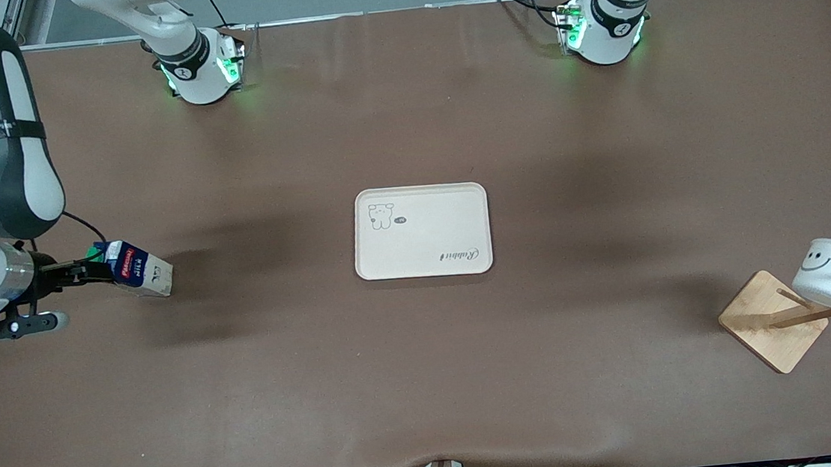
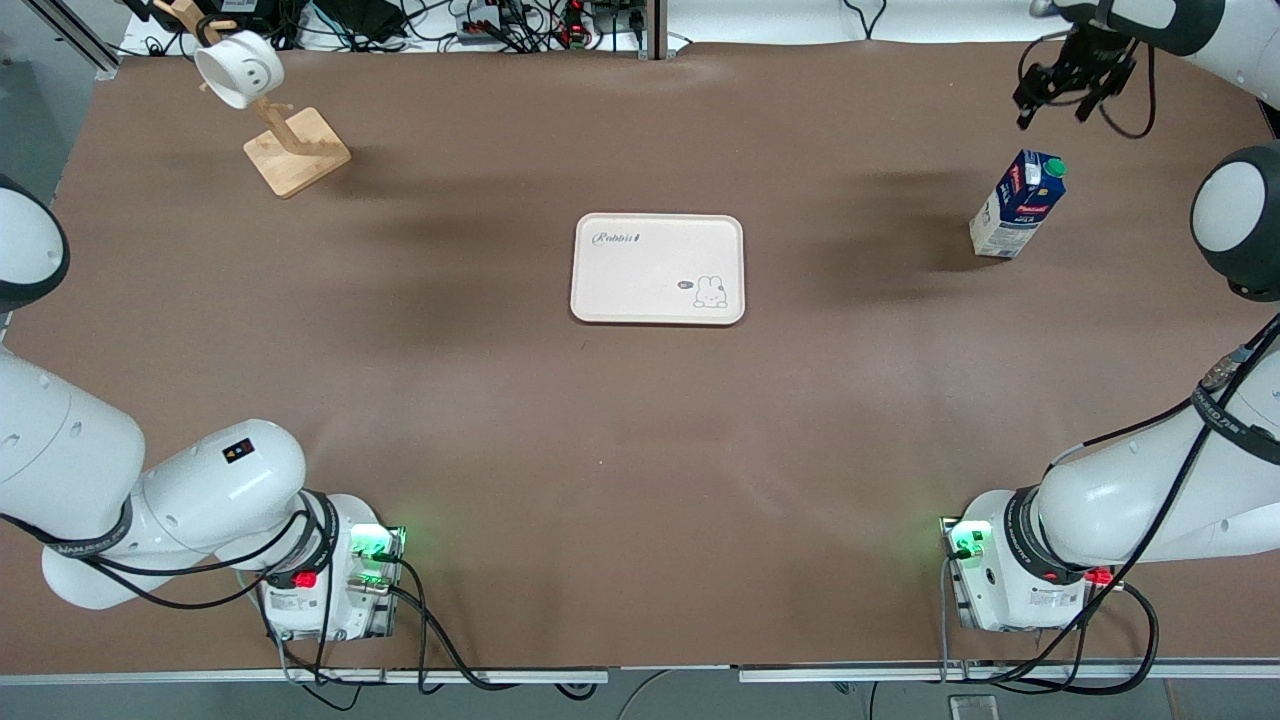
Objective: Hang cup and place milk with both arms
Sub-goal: 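Open both grippers, releasing the mug and the carton, and raise them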
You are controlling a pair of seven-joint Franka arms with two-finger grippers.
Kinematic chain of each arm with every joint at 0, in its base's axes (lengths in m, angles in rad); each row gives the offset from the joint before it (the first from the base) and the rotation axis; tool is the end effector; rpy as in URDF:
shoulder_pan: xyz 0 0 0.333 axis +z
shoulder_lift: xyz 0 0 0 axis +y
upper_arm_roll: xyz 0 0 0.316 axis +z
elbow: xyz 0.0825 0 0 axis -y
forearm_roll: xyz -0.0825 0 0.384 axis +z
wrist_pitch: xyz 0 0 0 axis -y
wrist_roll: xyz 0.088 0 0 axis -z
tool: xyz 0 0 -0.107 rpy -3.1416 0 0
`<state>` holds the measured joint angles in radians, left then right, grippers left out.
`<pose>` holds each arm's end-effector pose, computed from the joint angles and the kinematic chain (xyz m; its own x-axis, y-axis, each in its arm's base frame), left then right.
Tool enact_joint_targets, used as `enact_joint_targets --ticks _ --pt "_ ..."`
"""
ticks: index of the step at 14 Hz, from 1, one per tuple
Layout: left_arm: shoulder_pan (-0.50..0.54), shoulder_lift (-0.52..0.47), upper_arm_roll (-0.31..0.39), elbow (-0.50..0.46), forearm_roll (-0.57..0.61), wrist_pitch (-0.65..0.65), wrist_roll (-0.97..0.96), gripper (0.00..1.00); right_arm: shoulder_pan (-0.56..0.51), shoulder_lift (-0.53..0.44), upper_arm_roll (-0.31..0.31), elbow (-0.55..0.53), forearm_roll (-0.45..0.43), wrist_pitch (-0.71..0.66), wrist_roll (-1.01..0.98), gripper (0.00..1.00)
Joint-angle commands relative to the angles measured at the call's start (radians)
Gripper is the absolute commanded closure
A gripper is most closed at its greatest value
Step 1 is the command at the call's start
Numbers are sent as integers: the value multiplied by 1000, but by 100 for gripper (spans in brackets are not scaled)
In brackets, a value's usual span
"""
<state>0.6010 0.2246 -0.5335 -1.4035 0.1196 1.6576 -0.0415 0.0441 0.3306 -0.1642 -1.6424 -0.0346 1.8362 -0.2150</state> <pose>0.6171 0.0905 0.5954 0.9914 0.1161 0.0602 0.1165 -0.9932 -0.0035 0.6348 -0.0694 0.4154 0.9833 0.1059 -0.1478 0.1151 -0.9919 0.0546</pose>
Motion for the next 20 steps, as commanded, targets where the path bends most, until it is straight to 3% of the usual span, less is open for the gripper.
enact_joint_targets --ticks 1,5,8,13,16,20 --pt "6 -21 -31 -3 14 -32 -12 0 19 16 0 195 -37 -183 0 0" --pt "8 -59 -72 -6 12 -38 -18 0 25 -5 -2 418 -25 -409 11 0" --pt "-35 -100 -71 -28 0 -73 -24 0 -1 -121 -4 354 31 -423 -3 0" --pt "-266 -160 163 -103 -110 -75 -47 0 -21 -444 -6 -58 25 -232 2 0" --pt "-441 -217 305 -161 -121 -75 -124 0 -29 -447 -6 -79 25 -200 6 0" --pt "-555 -255 403 -209 -123 -75 -130 0 -1 -401 0 31 1 -195 6 0"
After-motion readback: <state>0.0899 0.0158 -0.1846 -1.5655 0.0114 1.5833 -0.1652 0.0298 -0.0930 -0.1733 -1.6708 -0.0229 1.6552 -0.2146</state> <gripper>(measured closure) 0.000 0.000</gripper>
